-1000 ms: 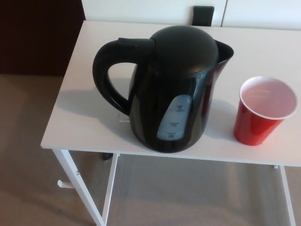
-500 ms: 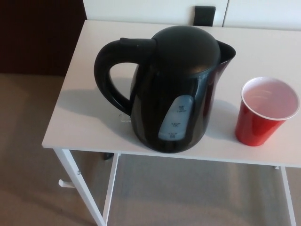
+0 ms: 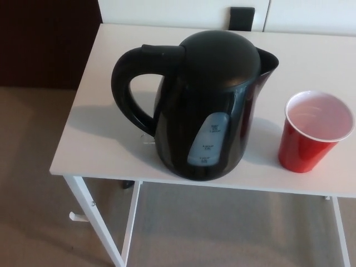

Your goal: The robot walk towards a table in front and uses its left hand to pick up the pot from the base and pour water to the cup on the right hand side

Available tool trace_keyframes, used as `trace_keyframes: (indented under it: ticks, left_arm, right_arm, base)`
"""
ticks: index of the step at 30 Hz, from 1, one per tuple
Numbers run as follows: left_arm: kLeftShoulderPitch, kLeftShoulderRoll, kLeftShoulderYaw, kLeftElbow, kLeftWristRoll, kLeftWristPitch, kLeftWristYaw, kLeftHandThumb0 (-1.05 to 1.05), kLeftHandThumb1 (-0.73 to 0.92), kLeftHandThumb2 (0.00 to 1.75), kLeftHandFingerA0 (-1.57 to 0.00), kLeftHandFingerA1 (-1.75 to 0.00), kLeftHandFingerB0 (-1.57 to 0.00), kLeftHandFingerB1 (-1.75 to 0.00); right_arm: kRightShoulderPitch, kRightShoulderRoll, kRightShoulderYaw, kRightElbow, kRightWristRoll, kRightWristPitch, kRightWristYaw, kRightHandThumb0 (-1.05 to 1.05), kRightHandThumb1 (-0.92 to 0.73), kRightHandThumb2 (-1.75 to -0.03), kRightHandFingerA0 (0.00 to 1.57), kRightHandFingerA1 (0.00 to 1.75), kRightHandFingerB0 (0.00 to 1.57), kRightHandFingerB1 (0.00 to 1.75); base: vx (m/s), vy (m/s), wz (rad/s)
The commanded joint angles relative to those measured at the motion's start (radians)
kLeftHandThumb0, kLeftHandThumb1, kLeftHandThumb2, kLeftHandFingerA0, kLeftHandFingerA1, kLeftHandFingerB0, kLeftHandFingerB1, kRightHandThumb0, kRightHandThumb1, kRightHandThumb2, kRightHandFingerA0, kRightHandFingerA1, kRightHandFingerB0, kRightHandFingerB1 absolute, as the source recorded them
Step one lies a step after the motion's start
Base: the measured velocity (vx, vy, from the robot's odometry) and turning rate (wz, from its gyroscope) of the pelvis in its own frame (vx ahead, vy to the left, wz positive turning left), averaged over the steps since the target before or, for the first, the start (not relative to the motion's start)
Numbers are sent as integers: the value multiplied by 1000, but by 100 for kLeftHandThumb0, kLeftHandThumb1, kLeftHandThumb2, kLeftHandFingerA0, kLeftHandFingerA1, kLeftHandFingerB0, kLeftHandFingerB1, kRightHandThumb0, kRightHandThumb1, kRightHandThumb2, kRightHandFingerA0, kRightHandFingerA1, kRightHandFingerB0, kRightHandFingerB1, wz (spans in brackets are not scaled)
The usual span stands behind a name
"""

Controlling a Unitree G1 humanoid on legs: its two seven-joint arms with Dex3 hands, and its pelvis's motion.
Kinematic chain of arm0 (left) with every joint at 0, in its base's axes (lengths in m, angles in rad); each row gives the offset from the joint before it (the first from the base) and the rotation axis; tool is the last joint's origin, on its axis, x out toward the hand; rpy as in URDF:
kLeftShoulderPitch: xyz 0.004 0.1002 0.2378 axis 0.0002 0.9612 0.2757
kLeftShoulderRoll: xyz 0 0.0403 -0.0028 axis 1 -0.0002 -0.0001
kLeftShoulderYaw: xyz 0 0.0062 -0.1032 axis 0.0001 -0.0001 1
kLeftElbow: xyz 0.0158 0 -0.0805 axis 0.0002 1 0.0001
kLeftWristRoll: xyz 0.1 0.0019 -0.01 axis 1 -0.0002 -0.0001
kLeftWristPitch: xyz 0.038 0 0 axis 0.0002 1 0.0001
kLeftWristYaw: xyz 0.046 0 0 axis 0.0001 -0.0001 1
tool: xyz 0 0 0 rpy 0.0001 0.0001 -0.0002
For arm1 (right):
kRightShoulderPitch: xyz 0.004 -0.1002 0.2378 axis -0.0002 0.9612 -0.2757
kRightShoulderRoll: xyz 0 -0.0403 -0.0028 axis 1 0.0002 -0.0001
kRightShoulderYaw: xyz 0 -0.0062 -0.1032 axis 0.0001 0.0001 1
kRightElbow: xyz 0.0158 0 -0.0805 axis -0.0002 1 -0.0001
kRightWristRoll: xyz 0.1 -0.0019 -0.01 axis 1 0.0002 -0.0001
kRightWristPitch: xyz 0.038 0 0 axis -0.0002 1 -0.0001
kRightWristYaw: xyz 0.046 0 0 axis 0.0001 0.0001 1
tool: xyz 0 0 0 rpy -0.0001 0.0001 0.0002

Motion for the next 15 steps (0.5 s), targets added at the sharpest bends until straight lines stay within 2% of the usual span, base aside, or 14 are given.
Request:
trace_keyframes:
  ticks: [1,2,3,5,6,7,8,12,13,15]
  left_arm:
    - [-169,152,-93,-522,1,370,33,-38,46,55,-9,-33,-9,-25]
    - [-187,153,-107,-524,16,379,30,-38,46,55,-9,-33,-9,-25]
    - [-213,152,-130,-517,32,384,24,-38,29,72,0,-43,-3,-39]
    - [-271,148,-183,-511,74,410,18,-41,28,68,-2,-42,-1,-38]
    - [-301,148,-215,-510,101,429,15,-27,29,84,-2,-50,0,-48]
    - [-327,150,-242,-508,122,446,10,-27,29,84,-2,-50,0,-48]
    - [-372,146,-292,-484,146,471,-5,-47,35,65,-6,-38,-7,-28]
    - [-437,134,-364,-437,181,516,-6,-52,37,65,-7,-34,-9,-25]
    - [-459,132,-390,-416,204,526,-8,-54,36,72,-2,-28,-6,-26]
    - [-493,131,-445,-379,250,539,-12,-56,37,73,-1,-24,-6,-23]
  right_arm:
    - [-18,-14,-3,10,2,20,10,-33,-62,-58,64,58,45,42]
    - [-15,-13,0,10,-1,16,10,-33,-62,-58,64,58,45,42]
    - [-11,-11,0,5,0,16,8,-34,-62,-58,64,57,45,42]
    - [-4,-9,-4,-3,4,17,7,-34,-61,-58,64,57,44,42]
    - [1,-8,-7,-3,8,13,6,-34,-61,-58,68,60,44,42]
    - [6,-7,-9,-3,10,9,4,-34,-61,-58,68,60,44,42]
    - [5,-9,-2,2,-2,6,-7,-35,-61,-57,69,59,45,42]
    - [0,-10,0,12,-5,-1,-12,-36,-60,-57,66,59,48,43]
    - [-4,-10,2,14,-8,-1,-14,-37,-59,-56,68,61,48,43]
    - [-4,-12,7,12,-15,-3,-16,-38,-60,-56,70,62,48,44]
  base:
    - [0,0,0]
    - [0,0,0]
    - [0,0,0]
    - [0,0,0]
    - [0,0,0]
    - [0,0,0]
    - [0,0,0]
    - [0,0,0]
    - [0,0,0]
    - [0,0,0]
